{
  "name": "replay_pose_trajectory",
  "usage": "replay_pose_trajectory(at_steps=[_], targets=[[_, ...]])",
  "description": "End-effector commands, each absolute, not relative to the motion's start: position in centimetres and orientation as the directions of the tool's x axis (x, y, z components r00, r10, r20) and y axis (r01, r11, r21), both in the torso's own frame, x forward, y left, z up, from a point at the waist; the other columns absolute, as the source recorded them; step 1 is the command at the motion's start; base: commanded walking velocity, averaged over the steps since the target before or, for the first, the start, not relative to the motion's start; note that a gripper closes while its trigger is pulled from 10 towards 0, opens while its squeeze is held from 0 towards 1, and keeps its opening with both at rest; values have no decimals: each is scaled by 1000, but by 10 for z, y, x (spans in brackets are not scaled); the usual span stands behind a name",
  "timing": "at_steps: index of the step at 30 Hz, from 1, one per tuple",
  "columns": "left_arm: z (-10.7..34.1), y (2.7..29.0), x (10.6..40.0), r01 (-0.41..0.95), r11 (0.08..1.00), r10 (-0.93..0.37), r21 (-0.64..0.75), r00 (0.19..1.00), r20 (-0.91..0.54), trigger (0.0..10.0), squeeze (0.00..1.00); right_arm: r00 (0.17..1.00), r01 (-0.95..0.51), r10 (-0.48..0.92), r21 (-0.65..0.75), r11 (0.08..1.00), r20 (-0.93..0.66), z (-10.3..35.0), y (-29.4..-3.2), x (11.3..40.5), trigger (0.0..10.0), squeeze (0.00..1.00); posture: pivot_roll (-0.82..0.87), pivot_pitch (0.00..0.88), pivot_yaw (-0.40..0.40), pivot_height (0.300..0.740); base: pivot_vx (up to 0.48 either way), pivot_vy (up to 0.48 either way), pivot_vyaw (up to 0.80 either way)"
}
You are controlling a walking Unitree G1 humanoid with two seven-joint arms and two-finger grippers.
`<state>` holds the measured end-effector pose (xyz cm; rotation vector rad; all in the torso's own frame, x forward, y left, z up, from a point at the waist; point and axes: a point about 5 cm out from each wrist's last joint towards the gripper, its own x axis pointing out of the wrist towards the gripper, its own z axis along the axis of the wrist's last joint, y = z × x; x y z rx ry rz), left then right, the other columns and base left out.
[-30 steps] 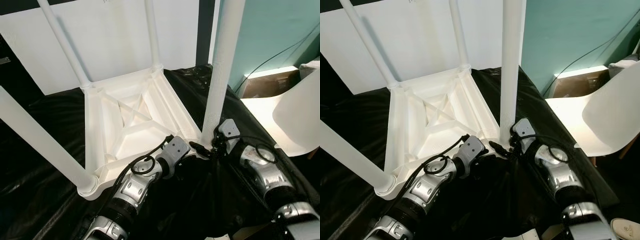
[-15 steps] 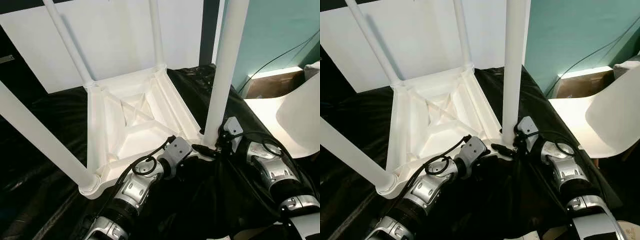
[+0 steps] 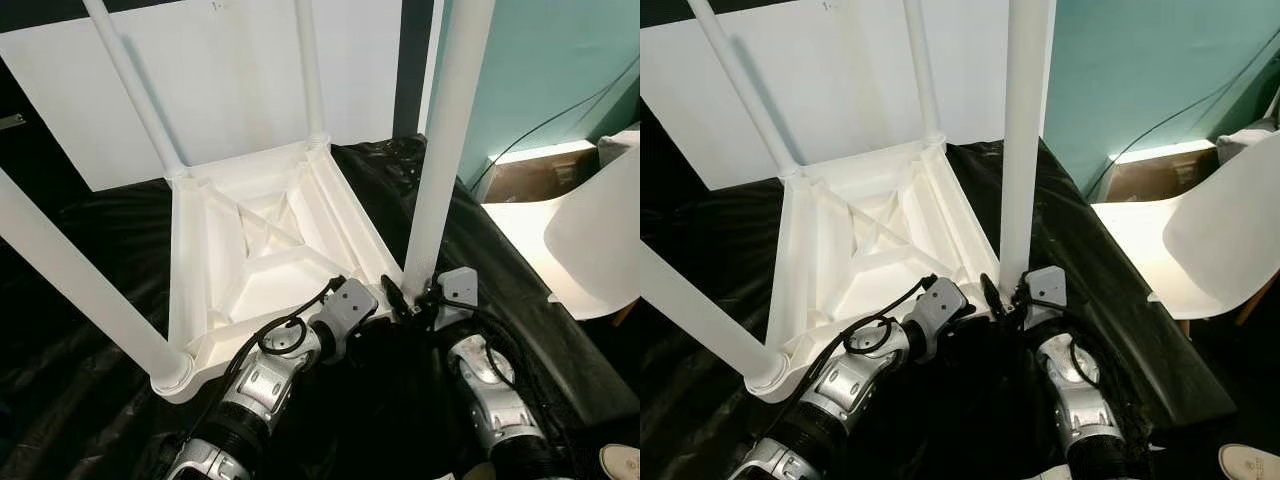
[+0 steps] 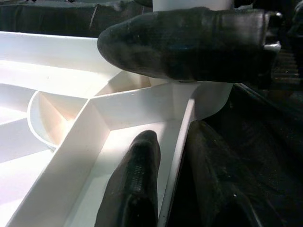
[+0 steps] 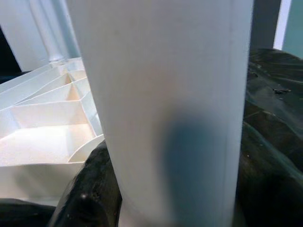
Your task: Building children table
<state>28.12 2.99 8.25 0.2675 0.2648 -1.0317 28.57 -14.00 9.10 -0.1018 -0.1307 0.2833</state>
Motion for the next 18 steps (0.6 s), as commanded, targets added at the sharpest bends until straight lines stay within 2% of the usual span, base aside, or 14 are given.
replay_pose_trajectory(at_steps=[1, 2, 4, 5, 7, 8, 10, 11, 14, 16, 17, 18], targets=[[47, 46, 269, 868, 497, -754, 10, 438, -490, 10000, 0, 971, -231, 236, -97, 968, 41, 77, -143, 282, 0, 0, -92, 0, 72, 740, 0, 0, 0], [47, 46, 268, 868, 497, -754, 10, 437, -490, 10000, 0, 969, -244, 247, -98, 965, 25, 75, -139, 281, 4824, 0, -94, 0, 76, 740, 0, 0, 0], [47, 46, 268, 868, 497, -754, 9, 437, -490, 10000, 0, 966, -254, 257, -98, 962, 15, 74, -137, 281, 4824, 0, -94, 0, 76, 740, 0, 0, 0], [47, 46, 269, 867, 498, -754, 9, 438, -490, 10000, 0, 956, -289, 292, -89, 953, 16, 75, -133, 281, 10000, 314, -96, 0, 79, 740, 0, 0, 0], [47, 46, 269, 867, 498, -753, 9, 438, -491, 10000, 0, 948, -314, 317, -83, 946, 19, 76, -131, 281, 10000, 314, -97, 0, 80, 740, 0, 0, 0], [47, 46, 269, 867, 498, -753, 10, 438, -491, 10000, 0, 933, -355, 358, -85, 931, 22, 78, -129, 281, 10000, 1000, -98, 0, 81, 740, 0, 0, 0], [47, 46, 269, 868, 497, -753, 13, 438, -491, 10000, 0, 912, -406, 409, -97, 909, 15, 80, -128, 283, 10000, 1000, -100, 0, 82, 740, 0, 0, 0], [47, 46, 270, 869, 495, -753, 16, 438, -492, 10000, 0, 877, -476, 480, -125, 870, 1, 85, -129, 288, 10000, 0, -104, 0, 83, 740, 0, 0, 0], [48, 46, 270, 869, 495, -753, 17, 438, -492, 10000, 0, 861, -504, 508, -137, 853, -4, 87, -132, 290, 10000, 0, -104, 0, 83, 740, 0, 0, 0], [48, 45, 271, 870, 493, -753, 18, 437, -492, 10000, 0, 785, -615, 617, -192, 765, -54, 91, -138, 295, 10000, 0, -107, 0, 83, 740, 0, 0, 0], [48, 45, 271, 870, 493, -753, 18, 437, -492, 10000, 0, 785, -615, 617, -192, 765, -54, 91, -138, 295, 10000, 0, -107, 0, 83, 740, 0, 0, 0], [48, 45, 272, 870, 493, -753, 19, 437, -492, 10000, 0, 744, -664, 663, -212, 717, -85, 92, -142, 297, 10000, 0, -106, 0, 82, 740, 0, 0, 0]])
